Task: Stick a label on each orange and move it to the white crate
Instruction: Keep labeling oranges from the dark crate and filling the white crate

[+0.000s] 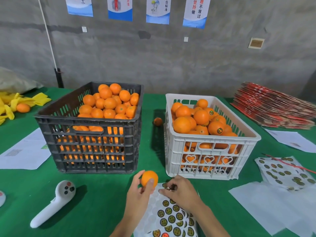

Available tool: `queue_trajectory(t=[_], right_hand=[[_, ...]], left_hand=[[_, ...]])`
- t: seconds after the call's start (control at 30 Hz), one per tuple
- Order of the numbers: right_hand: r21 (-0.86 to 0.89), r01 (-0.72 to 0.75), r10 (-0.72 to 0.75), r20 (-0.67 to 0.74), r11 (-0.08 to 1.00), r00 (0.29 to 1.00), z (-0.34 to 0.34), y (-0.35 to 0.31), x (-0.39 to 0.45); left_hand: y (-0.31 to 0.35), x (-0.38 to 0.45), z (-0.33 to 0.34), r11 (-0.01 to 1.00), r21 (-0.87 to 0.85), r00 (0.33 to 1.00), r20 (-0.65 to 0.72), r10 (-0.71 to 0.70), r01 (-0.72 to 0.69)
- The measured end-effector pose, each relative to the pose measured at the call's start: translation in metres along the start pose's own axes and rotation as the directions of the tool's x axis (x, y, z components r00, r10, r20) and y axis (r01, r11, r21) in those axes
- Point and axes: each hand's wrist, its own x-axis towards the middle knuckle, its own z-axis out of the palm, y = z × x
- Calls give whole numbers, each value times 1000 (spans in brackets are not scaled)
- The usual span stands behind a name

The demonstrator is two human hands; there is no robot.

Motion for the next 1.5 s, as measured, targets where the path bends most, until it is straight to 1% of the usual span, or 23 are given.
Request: queue_trajectory(t=[0.13,0.33,0.47,0.57,0.7,0.8,0.83,0.9,0.97,1.03,1.1,1.17,1.23,1.3,1.33,1.43,1.5], right_hand=[[-47,95,-93,36,994,995,1,10,-8],[60,133,-136,47,989,990,0,16,-13],[94,154,-155,-3,983,988,3,16,-11],[109,113,-112,-7,988,994,4,15,-11],[176,-77,80,-15,981,997,4,8,-2],[194,-109,117,-28,975,993,3,4,2],[214,-93,110,-66,972,992,2,1,2],[239,-20,68,-192,971,979,-1,-8,2],[215,74,-5,-302,974,953,-4,-25,3],[169,171,-97,-377,971,921,-8,-48,5],[145,246,-162,-431,959,888,-16,-69,9],[188,310,-194,-463,932,865,-28,-87,12],[229,382,-244,-465,895,851,-42,-103,15],[186,443,-332,-433,877,838,-56,-116,18],[127,451,-370,-404,883,837,-62,-120,20],[-183,413,-452,-347,892,822,-79,-132,32],[-347,344,-464,-370,873,805,-95,-142,43]], left_hand=[[-2,1,-1,1000,13,1000,2,2,-2],[0,-2,-1,1000,31,1000,-3,-2,2],[1,-1,-1,999,32,1000,-12,1,0],[1,-2,-1,999,39,1000,-3,2,-2],[6,-3,-1,999,30,1000,-5,-16,16],[7,-6,-2,1000,12,1000,-9,-14,14],[8,-6,-2,1000,0,1000,-11,-11,11],[12,-6,-3,1000,-26,1000,-26,0,-1],[19,-5,-3,998,-58,998,-44,32,-35],[33,-2,-2,993,-91,996,-50,74,-78],[52,3,0,985,-120,992,-49,115,-121],[75,7,1,975,-142,985,-55,164,-171],[97,13,0,963,-167,977,-59,207,-214],[118,22,-1,952,-196,971,-65,228,-236],[129,26,-1,949,-202,970,-62,236,-244],[159,42,7,950,-171,966,-39,257,-260],[177,54,15,954,-121,962,-16,273,-273]])
